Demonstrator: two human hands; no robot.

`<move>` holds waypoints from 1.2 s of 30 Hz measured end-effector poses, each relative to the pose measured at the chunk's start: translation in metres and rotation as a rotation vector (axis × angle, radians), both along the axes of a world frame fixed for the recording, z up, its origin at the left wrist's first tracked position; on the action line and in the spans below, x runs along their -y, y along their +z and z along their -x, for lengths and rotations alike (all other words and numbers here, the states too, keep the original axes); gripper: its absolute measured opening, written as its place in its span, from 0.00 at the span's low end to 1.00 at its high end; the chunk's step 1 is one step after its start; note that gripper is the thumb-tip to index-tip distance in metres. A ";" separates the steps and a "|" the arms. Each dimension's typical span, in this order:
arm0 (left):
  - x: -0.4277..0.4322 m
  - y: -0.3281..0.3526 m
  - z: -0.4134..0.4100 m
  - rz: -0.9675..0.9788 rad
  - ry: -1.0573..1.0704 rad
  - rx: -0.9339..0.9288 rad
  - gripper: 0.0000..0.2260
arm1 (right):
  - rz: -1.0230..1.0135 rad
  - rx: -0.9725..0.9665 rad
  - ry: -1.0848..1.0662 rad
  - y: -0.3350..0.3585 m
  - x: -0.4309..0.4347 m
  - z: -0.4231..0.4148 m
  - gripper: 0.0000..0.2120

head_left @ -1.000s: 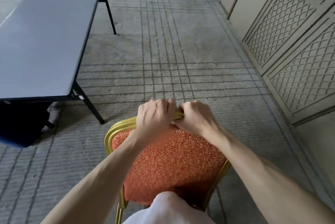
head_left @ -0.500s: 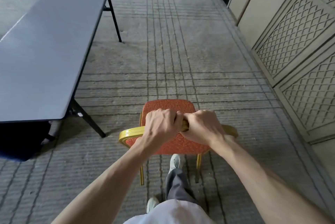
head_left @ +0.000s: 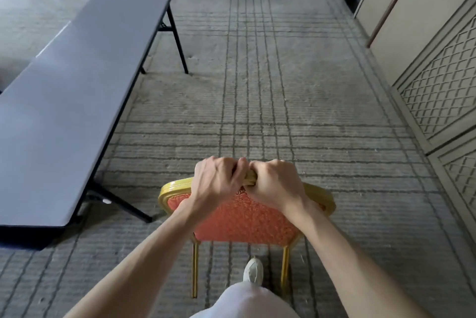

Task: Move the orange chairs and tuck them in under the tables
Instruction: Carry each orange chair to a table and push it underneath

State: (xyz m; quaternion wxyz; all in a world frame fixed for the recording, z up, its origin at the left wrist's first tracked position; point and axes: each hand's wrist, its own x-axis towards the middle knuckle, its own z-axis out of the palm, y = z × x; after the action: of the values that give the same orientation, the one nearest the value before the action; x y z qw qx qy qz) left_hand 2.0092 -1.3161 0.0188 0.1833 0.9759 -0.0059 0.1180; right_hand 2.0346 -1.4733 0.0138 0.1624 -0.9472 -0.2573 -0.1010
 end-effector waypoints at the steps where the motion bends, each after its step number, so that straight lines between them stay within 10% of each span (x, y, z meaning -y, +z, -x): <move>1: 0.000 0.001 -0.014 -0.009 0.004 0.009 0.27 | -0.003 0.010 -0.002 0.003 0.000 -0.013 0.11; 36: -0.069 0.001 -0.471 0.092 -0.062 -0.048 0.26 | 0.061 -0.254 0.016 0.015 -0.069 -0.474 0.19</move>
State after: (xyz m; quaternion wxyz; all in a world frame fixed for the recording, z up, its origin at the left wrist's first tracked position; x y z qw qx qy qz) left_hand 2.4799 -1.2469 0.0197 0.2317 0.9684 -0.0264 0.0887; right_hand 2.5083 -1.4042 0.0291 0.1657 -0.9548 -0.2452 0.0290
